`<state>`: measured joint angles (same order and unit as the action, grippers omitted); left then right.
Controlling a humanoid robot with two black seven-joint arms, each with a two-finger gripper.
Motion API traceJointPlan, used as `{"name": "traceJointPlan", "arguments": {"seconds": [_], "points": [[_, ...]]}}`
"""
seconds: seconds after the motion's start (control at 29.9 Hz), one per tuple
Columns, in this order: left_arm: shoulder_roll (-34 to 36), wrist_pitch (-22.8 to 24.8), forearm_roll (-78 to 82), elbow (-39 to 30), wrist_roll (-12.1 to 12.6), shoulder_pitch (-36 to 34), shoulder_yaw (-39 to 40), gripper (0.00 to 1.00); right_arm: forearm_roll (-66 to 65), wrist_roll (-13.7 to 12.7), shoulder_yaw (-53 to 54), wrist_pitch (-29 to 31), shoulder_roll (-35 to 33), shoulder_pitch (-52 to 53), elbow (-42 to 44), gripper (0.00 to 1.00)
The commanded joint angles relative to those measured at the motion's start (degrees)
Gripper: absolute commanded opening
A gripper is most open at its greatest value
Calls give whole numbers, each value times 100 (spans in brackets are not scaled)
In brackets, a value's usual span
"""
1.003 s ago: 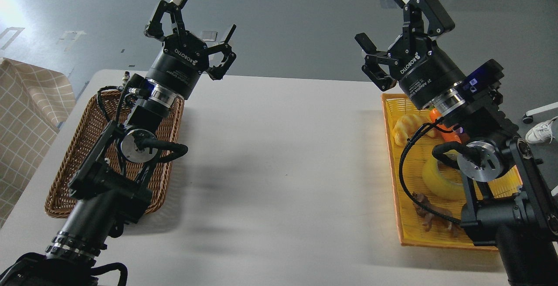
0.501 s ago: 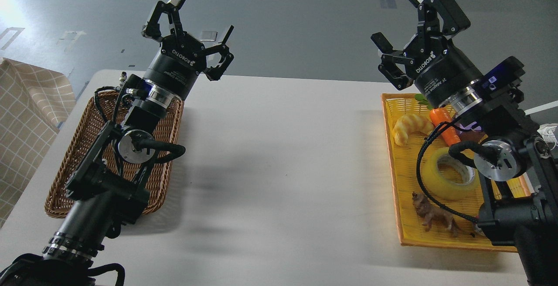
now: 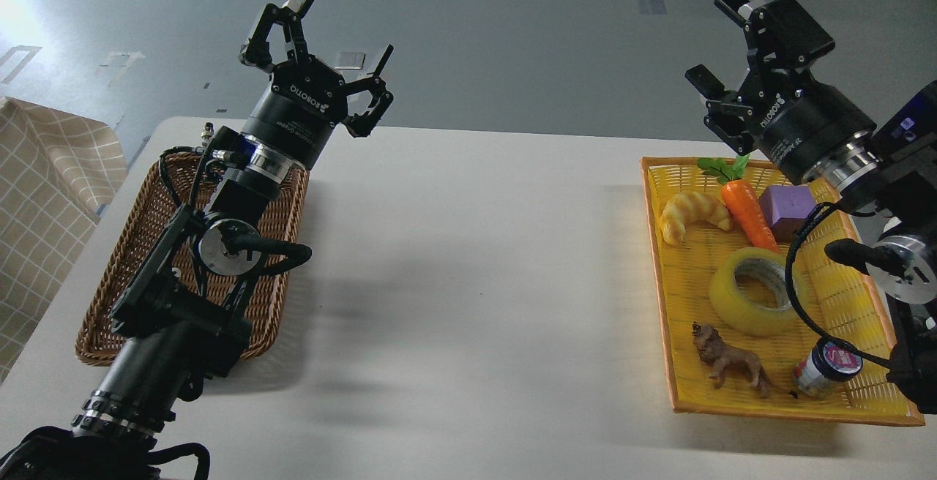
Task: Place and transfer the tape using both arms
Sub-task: 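Raise the right gripper up and away from the yellow tray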
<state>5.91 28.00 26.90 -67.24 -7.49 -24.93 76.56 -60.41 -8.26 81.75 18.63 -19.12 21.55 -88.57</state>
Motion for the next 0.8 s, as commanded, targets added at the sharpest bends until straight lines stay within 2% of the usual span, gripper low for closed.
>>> {"name": "traceJointPlan", "arguments": {"seconds": [0.0, 0.17, 0.33, 0.43, 0.5, 0.77], "points": [[7, 0, 0, -9, 2, 14, 0, 99, -689, 0, -27, 17, -328, -10, -11, 100], [-20, 0, 0, 0, 11, -21, 0, 99, -788, 18, -28, 44, -601, -107, -73, 100], [-81, 0, 0, -9, 2, -21, 0, 99, -771, 158, 139, 79, -698, -177, -240, 100], [-81, 0, 0, -9, 2, -38, 8, 99, -771, 693, 595, 473, -698, -344, -319, 100], [-81, 0, 0, -35, -7, -47, 9, 99, -771, 852, 858, 623, -646, -432, -336, 100], [-37, 0, 0, -132, -7, -38, 8, 99, -762, 888, 1791, 712, -637, -739, -468, 98]]}}
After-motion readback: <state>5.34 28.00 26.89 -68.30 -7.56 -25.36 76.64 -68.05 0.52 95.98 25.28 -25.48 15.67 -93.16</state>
